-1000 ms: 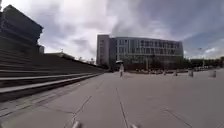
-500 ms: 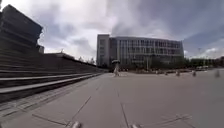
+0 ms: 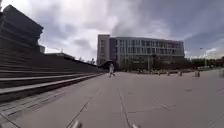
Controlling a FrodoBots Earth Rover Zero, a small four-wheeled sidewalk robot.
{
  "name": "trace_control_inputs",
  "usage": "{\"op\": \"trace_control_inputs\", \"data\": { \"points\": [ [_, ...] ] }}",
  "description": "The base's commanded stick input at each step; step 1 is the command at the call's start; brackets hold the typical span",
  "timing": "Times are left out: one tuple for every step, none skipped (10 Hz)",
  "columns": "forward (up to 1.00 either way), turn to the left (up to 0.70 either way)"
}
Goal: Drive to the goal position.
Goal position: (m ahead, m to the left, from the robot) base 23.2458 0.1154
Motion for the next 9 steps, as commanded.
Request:
{"op": "trace_control_inputs", "data": {
  "points": [
    [0.7,0.0],
    [0.7,0.0],
    [0.7,0.0],
    [0.7,0.0],
    [0.7,0.0],
    [0.7,0.0],
    [0.7,0.0],
    [0.7,0.0],
    [0.7,0.0]
  ]
}}
